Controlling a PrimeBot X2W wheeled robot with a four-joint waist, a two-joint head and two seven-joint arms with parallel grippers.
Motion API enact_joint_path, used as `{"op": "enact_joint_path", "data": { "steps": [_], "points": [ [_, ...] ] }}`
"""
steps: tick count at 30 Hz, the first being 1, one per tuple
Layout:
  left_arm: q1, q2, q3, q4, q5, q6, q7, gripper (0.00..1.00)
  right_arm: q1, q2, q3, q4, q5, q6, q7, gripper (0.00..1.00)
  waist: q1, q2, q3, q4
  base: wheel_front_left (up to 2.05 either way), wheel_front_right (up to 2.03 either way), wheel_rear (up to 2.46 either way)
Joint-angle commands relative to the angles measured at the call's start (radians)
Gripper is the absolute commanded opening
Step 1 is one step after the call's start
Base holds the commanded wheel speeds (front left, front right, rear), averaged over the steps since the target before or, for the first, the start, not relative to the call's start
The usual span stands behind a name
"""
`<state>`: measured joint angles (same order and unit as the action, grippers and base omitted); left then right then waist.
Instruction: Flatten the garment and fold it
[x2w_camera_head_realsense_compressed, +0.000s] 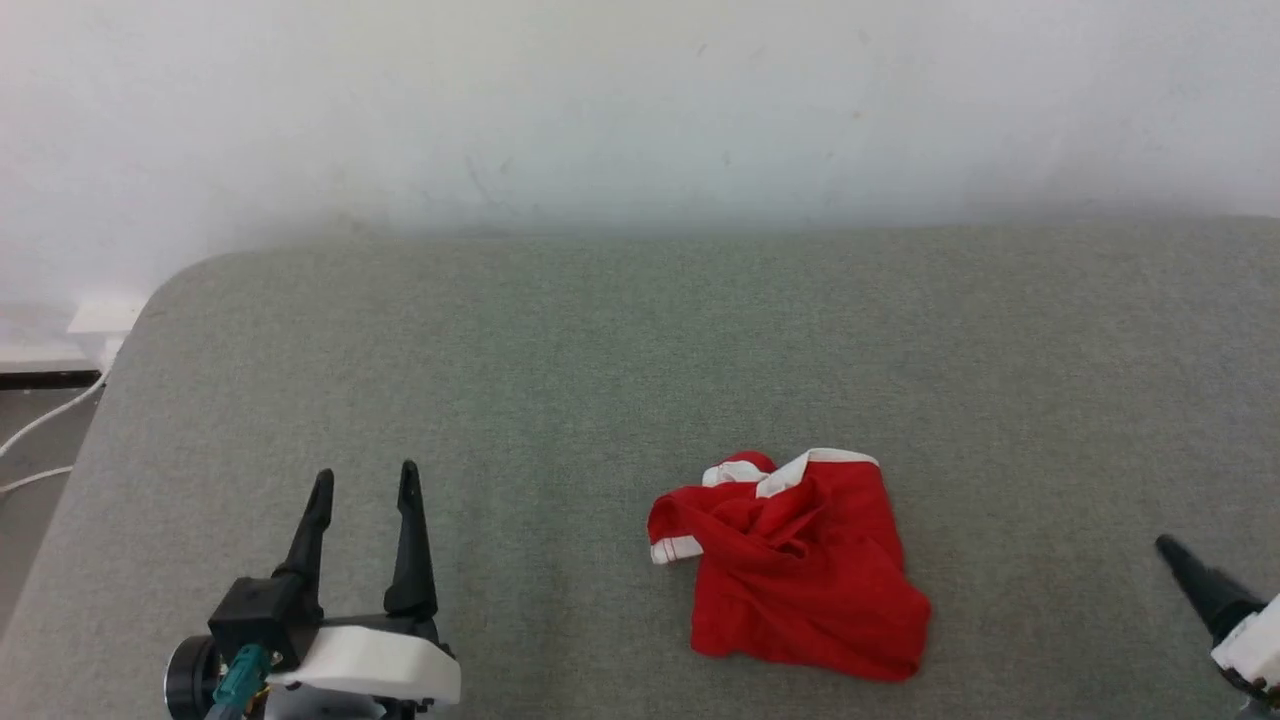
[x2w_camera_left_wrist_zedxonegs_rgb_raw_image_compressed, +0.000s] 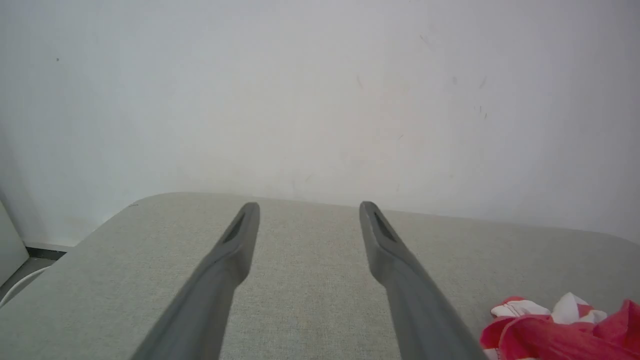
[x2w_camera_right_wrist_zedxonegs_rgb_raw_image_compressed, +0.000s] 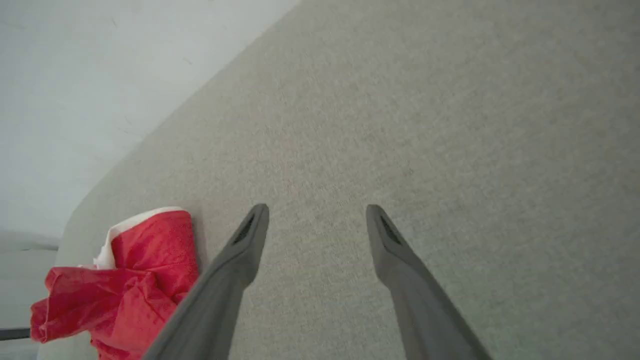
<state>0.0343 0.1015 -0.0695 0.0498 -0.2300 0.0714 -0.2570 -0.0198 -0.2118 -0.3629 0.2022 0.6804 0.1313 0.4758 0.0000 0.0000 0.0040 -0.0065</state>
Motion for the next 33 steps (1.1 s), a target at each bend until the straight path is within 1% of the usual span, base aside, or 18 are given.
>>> {"op": "enact_joint_path", "data": {
  "steps": [1, 3, 5, 8, 13, 17, 18, 19, 20, 21, 22, 23, 24, 27, 29, 31, 33],
  "points": [
    [0.001, -0.004, -0.001, -0.002, 0.003, -0.004, -0.005, 1.0, -0.037, 0.013, -0.023, 0.061, 0.051, -0.001, 0.101, 1.0, 0.0, 0.0, 0.01, 0.018, 0.0, 0.0, 0.0],
    [-0.005, -0.008, -0.005, -0.001, 0.004, -0.008, -0.005, 1.0, -0.071, 0.038, -0.045, 0.124, 0.091, -0.001, 0.222, 1.0, 0.0, 0.0, 0.016, 0.029, 0.0, 0.0, 0.0],
    [-0.012, -0.011, -0.009, -0.002, 0.006, -0.012, -0.005, 1.0, -0.116, 0.072, -0.056, 0.171, 0.129, -0.001, 0.317, 1.0, 0.0, 0.0, 0.026, 0.042, 0.0, 0.0, 0.0],
    [-0.025, -0.017, -0.014, -0.002, 0.008, -0.016, -0.005, 1.0, -0.173, 0.106, -0.047, 0.223, 0.145, -0.001, 0.394, 1.0, 0.0, 0.0, 0.041, 0.059, 0.0, 0.0, 0.0],
    [-0.043, -0.025, -0.021, -0.001, 0.013, -0.022, -0.005, 1.0, -0.25, 0.143, 0.007, 0.3, 0.148, -0.001, 0.421, 1.0, 0.0, 0.0, 0.063, 0.085, 0.0, 0.0, 0.0],
    [-0.049, -0.029, -0.021, 0.001, 0.019, -0.026, -0.005, 1.0, -0.284, 0.154, 0.078, 0.362, 0.15, -0.001, 0.434, 1.0, 0.0, 0.0, 0.073, 0.096, 0.0, 0.0, 0.0],
    [-0.049, -0.029, -0.021, 0.001, 0.019, -0.026, -0.005, 1.0, -0.284, 0.154, 0.078, 0.362, 0.15, -0.001, 0.434, 1.0, 0.0, 0.0, 0.073, 0.096, 0.0, 0.0, 0.0],
    [-0.05, -0.03, -0.021, 0.002, 0.02, -0.027, -0.005, 1.0, -0.286, 0.155, 0.099, 0.374, 0.151, -0.001, 0.441, 1.0, 0.0, 0.0, 0.074, 0.1, 0.0, 0.0, 0.0],
    [-0.051, -0.031, -0.022, 0.004, 0.022, -0.029, -0.005, 1.0, -0.286, 0.156, 0.116, 0.382, 0.155, -0.001, 0.445, 0.92, 0.0, 0.0, 0.075, 0.103, 0.0, 0.0, 0.0],
    [-0.052, -0.032, -0.022, 0.005, 0.023, -0.029, -0.005, 1.0, -0.285, 0.157, 0.133, 0.385, 0.157, -0.001, 0.447, 0.5, 0.0, 0.0, 0.075, 0.104, 0.0, 0.0, 0.0],
    [-0.053, -0.032, -0.021, 0.006, 0.025, -0.029, -0.005, 1.0, -0.283, 0.157, 0.152, 0.384, 0.157, -0.001, 0.447, 0.34, 0.0, 0.0, 0.075, 0.105, 0.0, 0.0, 0.0],
    [-0.053, -0.033, -0.02, 0.006, 0.026, -0.029, -0.005, 1.0, -0.279, 0.157, 0.169, 0.382, 0.158, -0.001, 0.446, 0.09, 0.0, 0.0, 0.073, 0.105, 0.0, 0.0, 0.0],
    [-0.052, -0.034, -0.019, 0.007, 0.027, -0.029, -0.005, 1.0, -0.276, 0.157, 0.183, 0.38, 0.159, -0.001, 0.444, 0.0, 0.0, 0.0, 0.072, 0.105, 0.0, 0.0, 0.0],
    [-0.051, -0.036, -0.016, 0.01, 0.028, -0.032, -0.005, 1.0, -0.273, 0.143, 0.23, 0.354, 0.161, -0.001, 0.431, 0.0, 0.0, 0.0, 0.064, 0.101, 0.0, 0.0, 0.0],
    [-0.049, -0.037, -0.014, 0.014, 0.029, -0.034, -0.005, 1.0, -0.273, 0.124, 0.275, 0.313, 0.158, -0.001, 0.408, 0.0, 0.0, 0.0, 0.054, 0.098, 0.0, 0.0, 0.0],
    [-0.047, -0.038, -0.012, 0.018, 0.03, -0.036, -0.005, 1.0, -0.269, 0.091, 0.345, 0.252, 0.139, -0.001, 0.375, 0.0, 0.0, 0.0, 0.042, 0.095, 0.0, 0.0, 0.0],
    [-0.044, -0.039, -0.01, 0.019, 0.031, -0.038, -0.005, 1.0, -0.265, 0.041, 0.436, 0.171, 0.105, -0.001, 0.329, 0.0, 0.0, 0.0, 0.032, 0.09, 0.0, 0.0, 0.0]
  ]
}}
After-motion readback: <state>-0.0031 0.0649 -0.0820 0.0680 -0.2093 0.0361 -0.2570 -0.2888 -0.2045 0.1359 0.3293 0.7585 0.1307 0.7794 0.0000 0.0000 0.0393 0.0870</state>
